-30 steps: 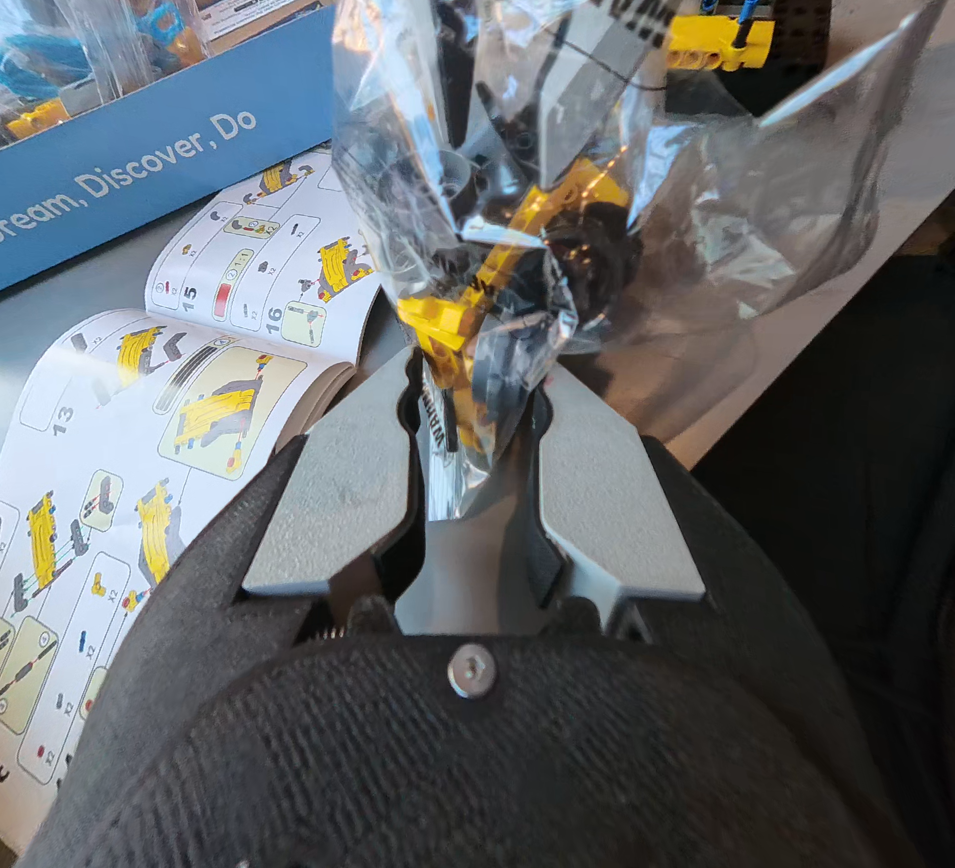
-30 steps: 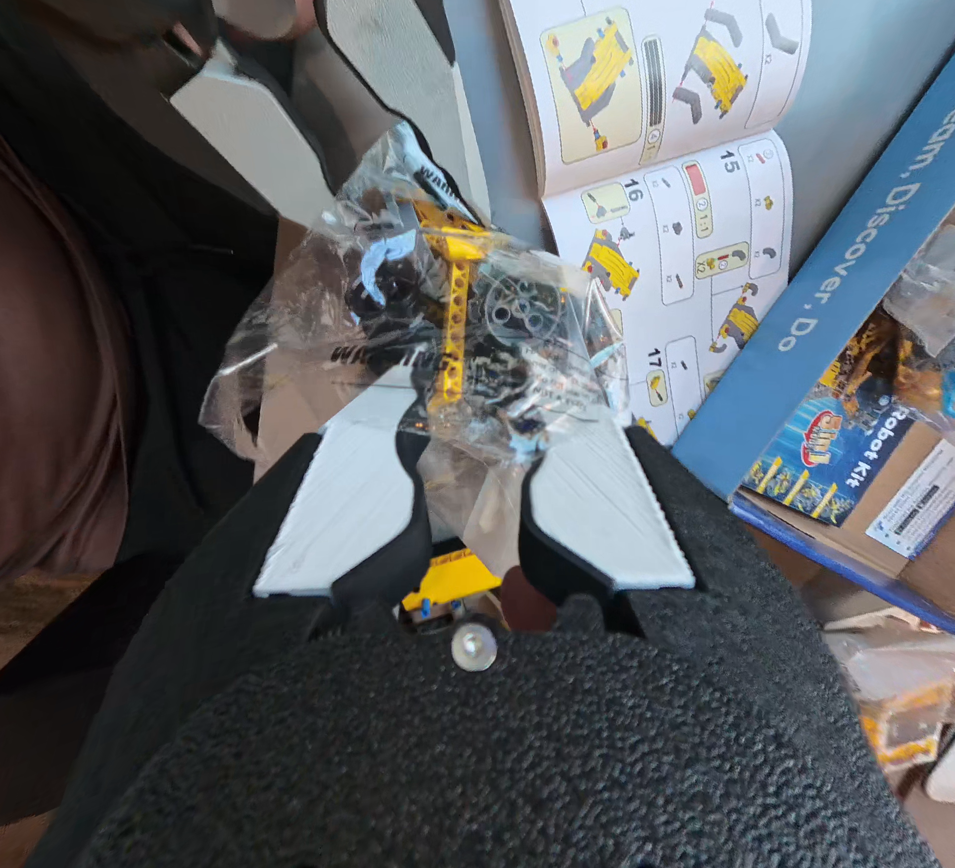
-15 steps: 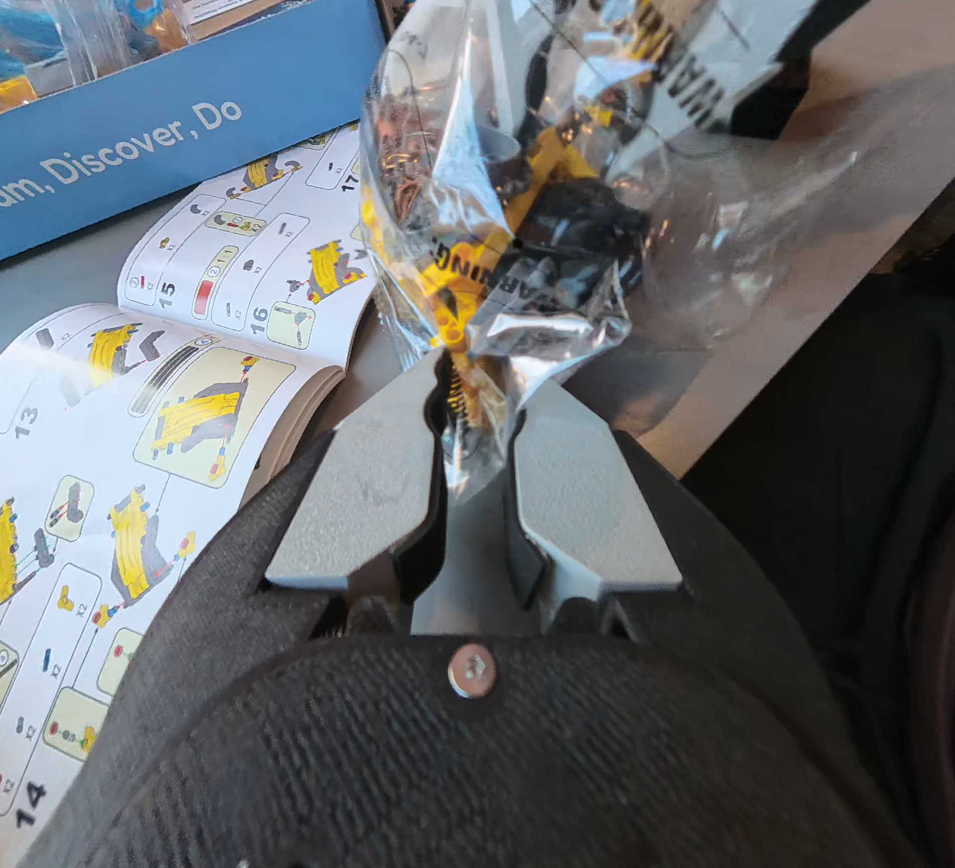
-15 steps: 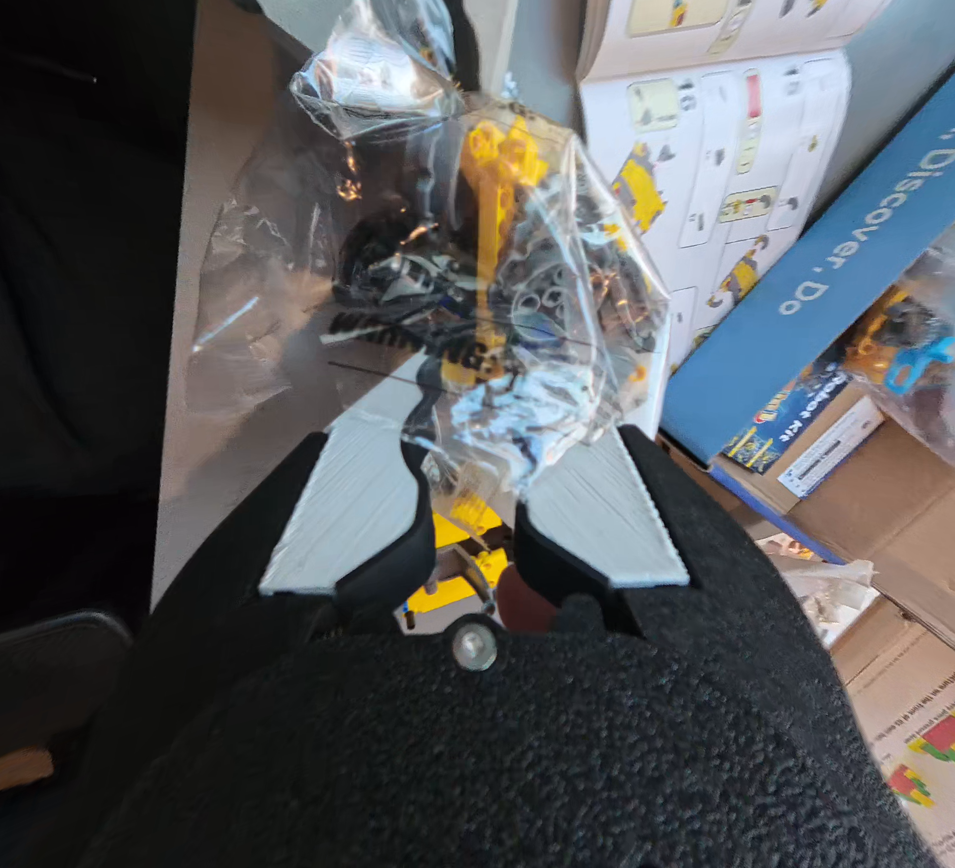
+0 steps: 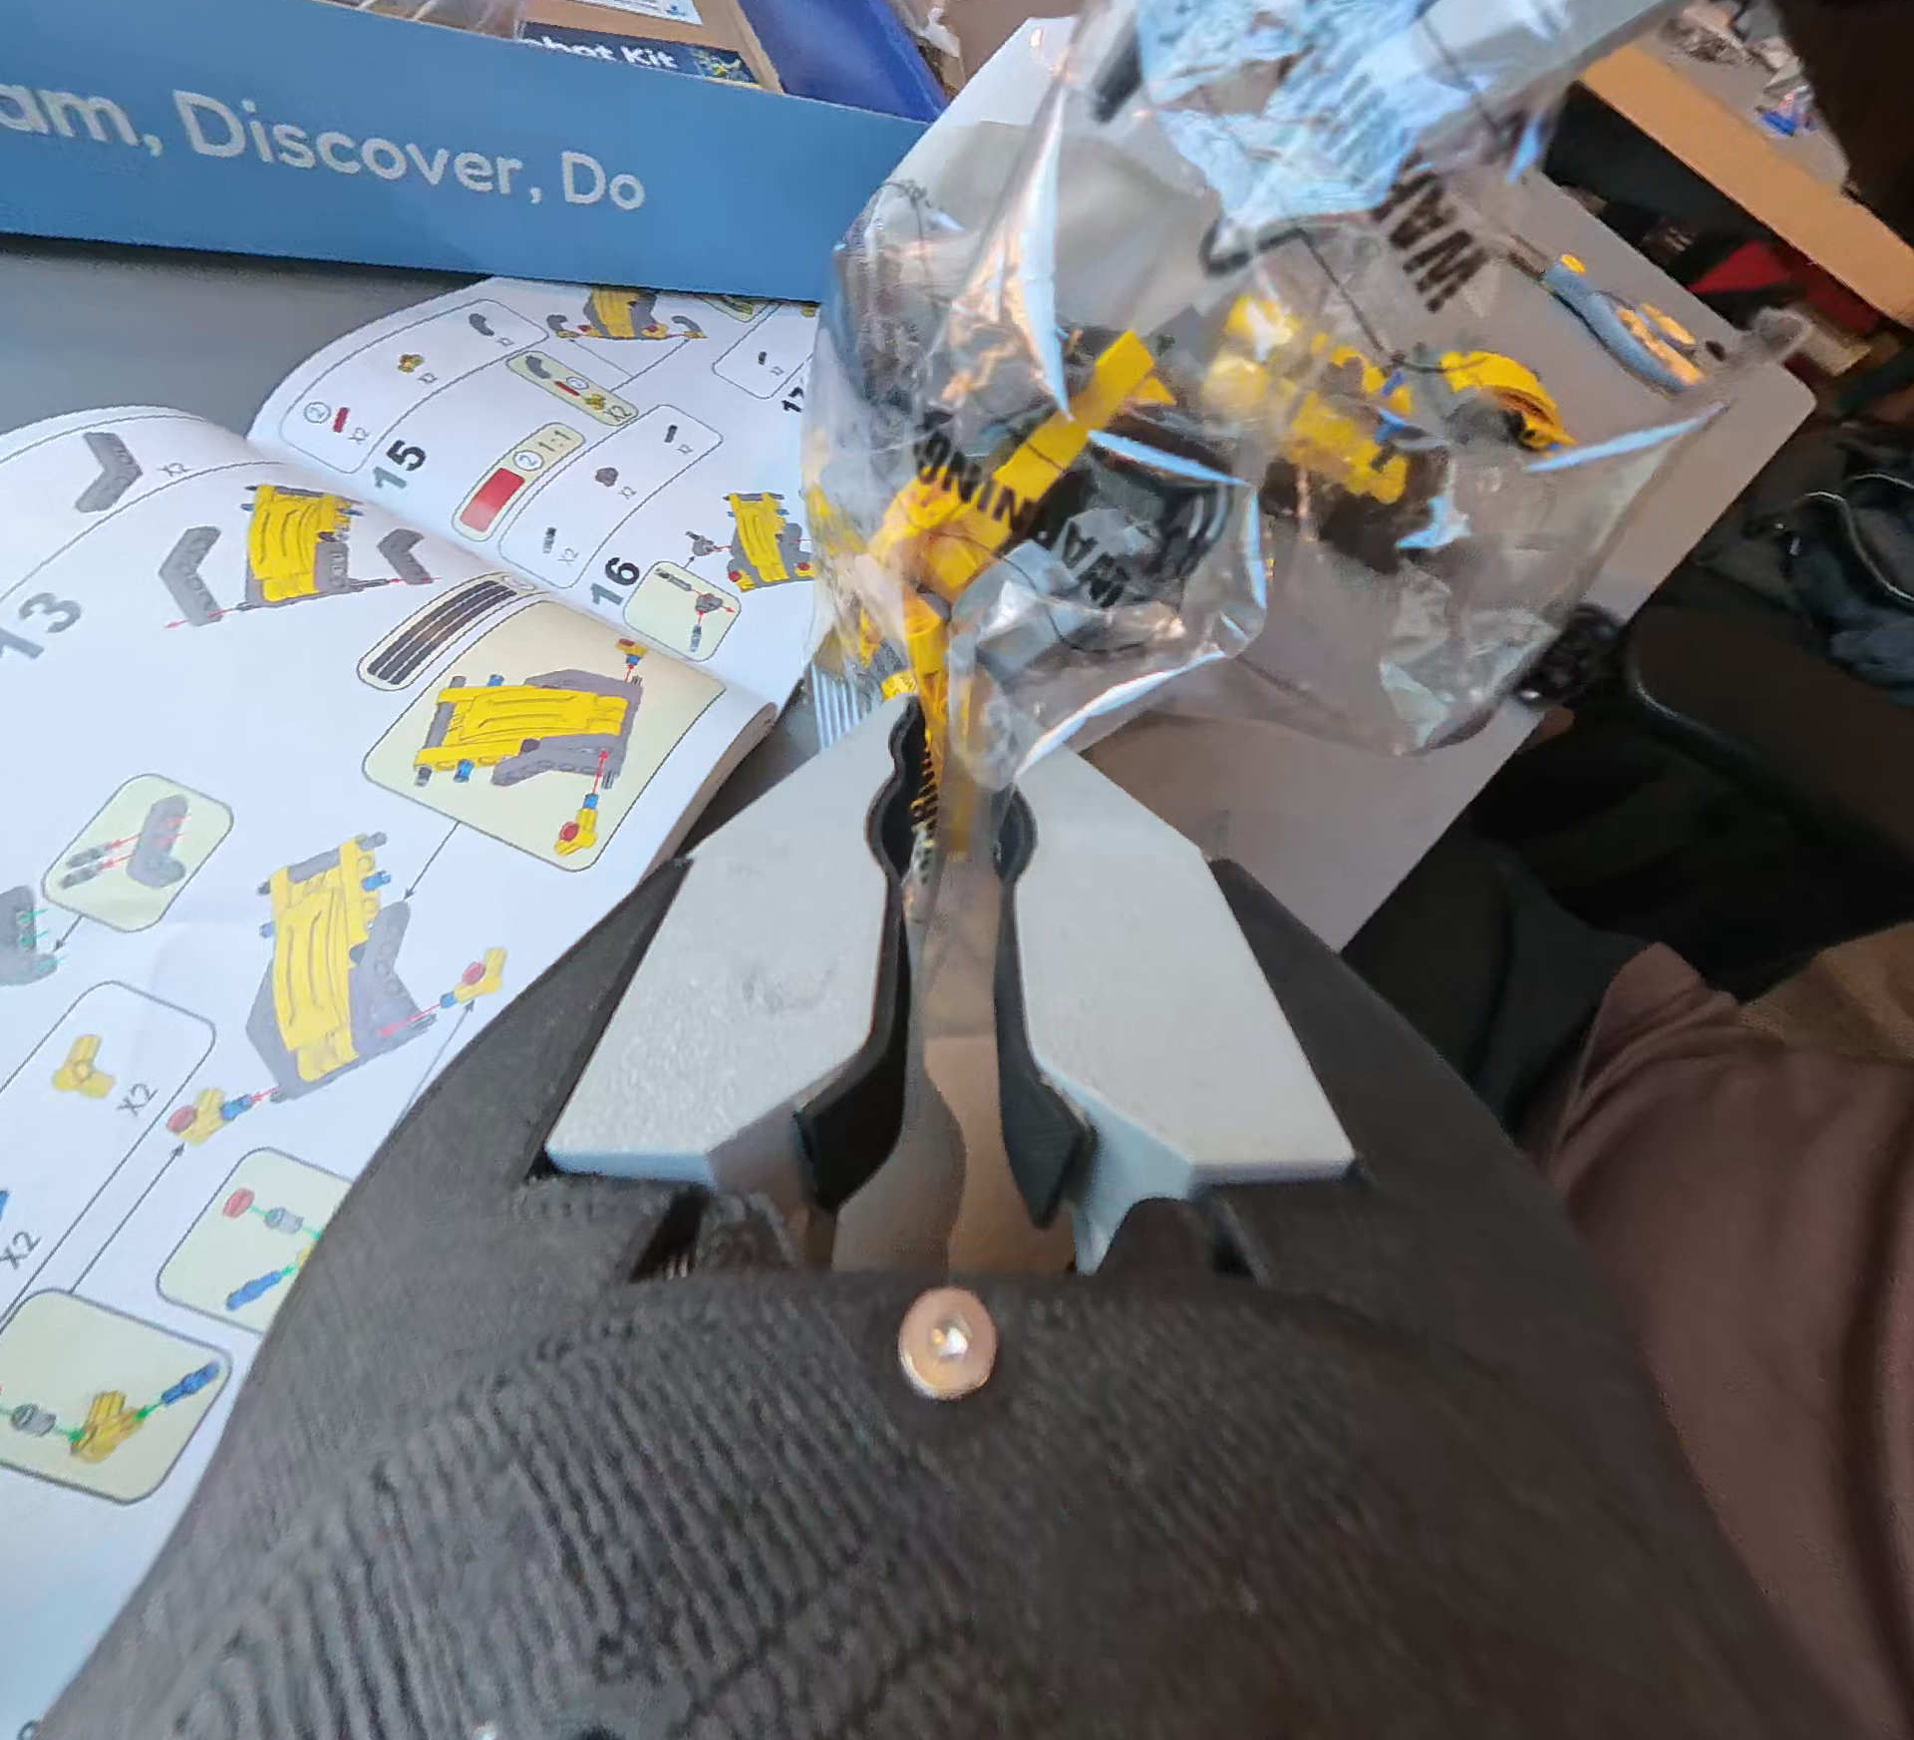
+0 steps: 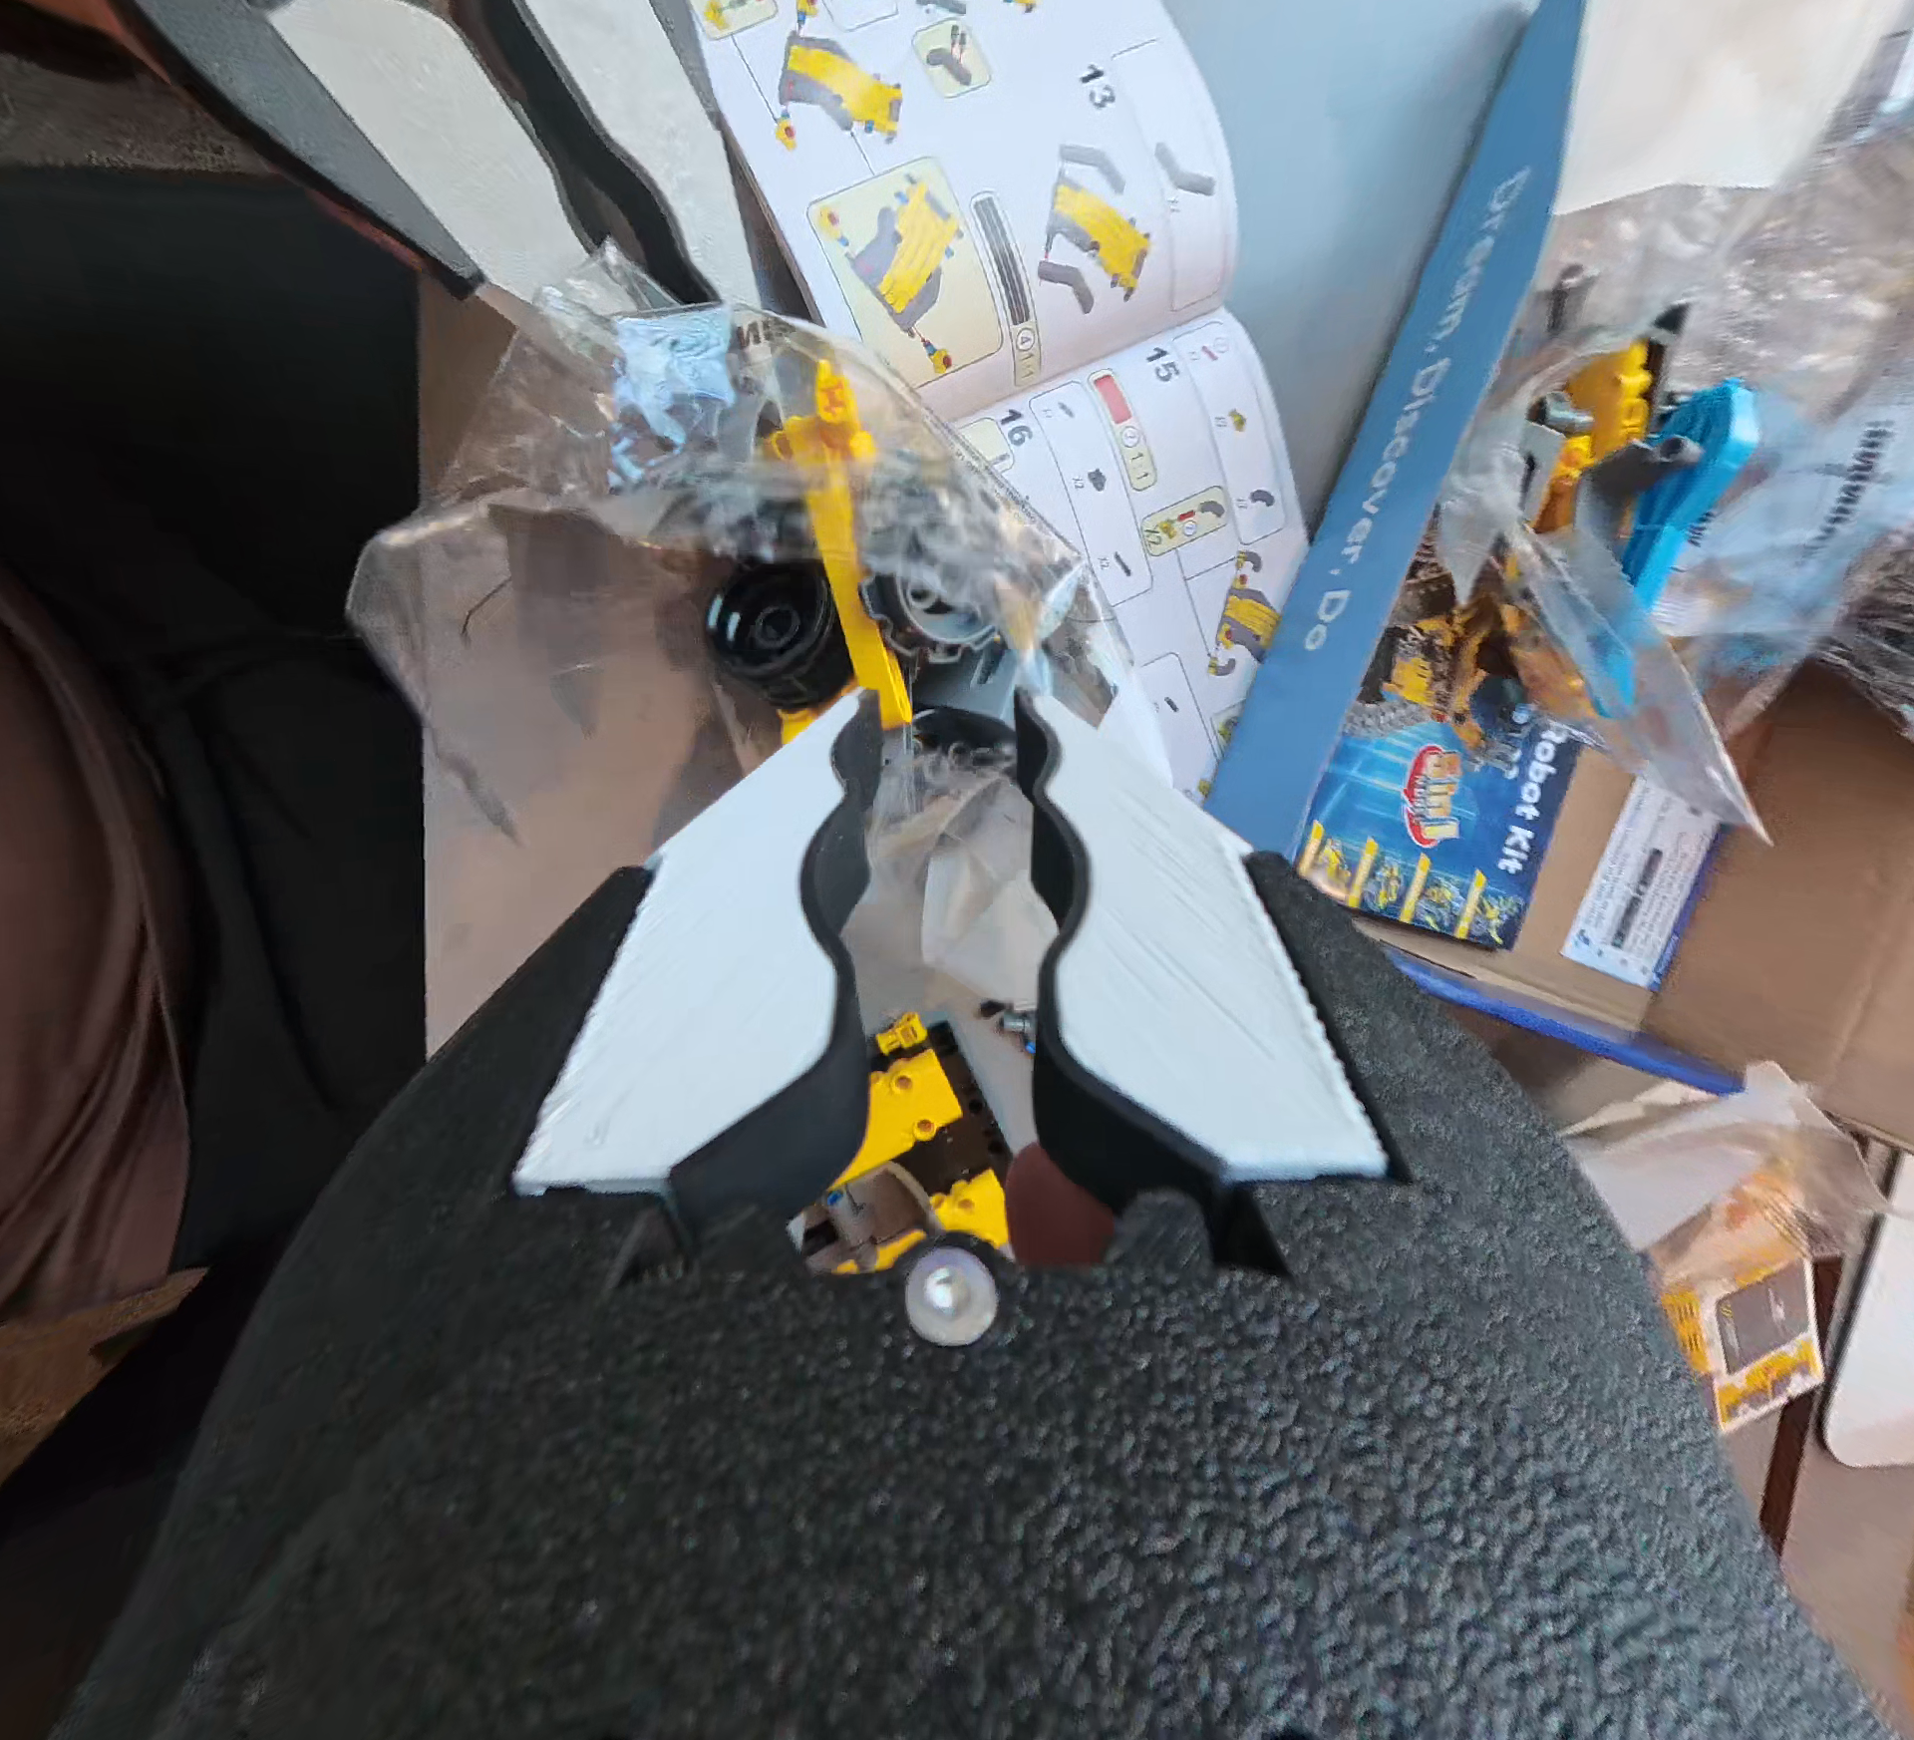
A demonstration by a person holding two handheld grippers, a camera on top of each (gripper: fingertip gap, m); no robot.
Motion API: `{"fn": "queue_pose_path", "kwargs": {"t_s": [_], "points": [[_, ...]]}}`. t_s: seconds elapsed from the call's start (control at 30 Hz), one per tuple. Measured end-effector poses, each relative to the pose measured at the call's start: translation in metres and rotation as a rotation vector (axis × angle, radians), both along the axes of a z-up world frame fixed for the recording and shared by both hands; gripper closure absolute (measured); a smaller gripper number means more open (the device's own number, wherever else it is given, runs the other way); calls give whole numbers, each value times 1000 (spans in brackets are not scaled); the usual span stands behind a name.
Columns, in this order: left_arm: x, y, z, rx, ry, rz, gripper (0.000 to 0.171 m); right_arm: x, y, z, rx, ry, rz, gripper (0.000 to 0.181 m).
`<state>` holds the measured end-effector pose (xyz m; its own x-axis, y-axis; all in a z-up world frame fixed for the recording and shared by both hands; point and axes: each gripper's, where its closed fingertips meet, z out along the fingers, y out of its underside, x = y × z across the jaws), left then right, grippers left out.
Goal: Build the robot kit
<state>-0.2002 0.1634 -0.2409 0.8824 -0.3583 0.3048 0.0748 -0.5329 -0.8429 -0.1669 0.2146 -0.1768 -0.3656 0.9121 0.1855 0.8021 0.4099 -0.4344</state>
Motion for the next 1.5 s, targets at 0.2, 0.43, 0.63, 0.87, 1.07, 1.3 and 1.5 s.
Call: {"fn": "queue_pose_path", "kwargs": {"t_s": [0.2,0.43,0.63,0.87,1.07,1.3,1.5], "points": [[-4,2,-8,-2,77,42,165,63,12,29,-17,166,-85,143],[-3,2,-10,-18,62,33,164,202,44,-8,-132,200,-340,142],[-2,1,-11,-14,72,22,161,300,55,-35,-212,307,-525,141],[2,2,-14,-69,24,-10,153,389,77,-9,-65,692,-657,134],[2,6,-17,-79,15,-19,146,492,100,-54,-20,910,-906,119],[8,3,-20,-113,1,-68,123,563,102,-43,29,1332,-1067,138],[8,2,-21,-111,10,-67,123,585,82,15,254,1438,-1052,134]]}}
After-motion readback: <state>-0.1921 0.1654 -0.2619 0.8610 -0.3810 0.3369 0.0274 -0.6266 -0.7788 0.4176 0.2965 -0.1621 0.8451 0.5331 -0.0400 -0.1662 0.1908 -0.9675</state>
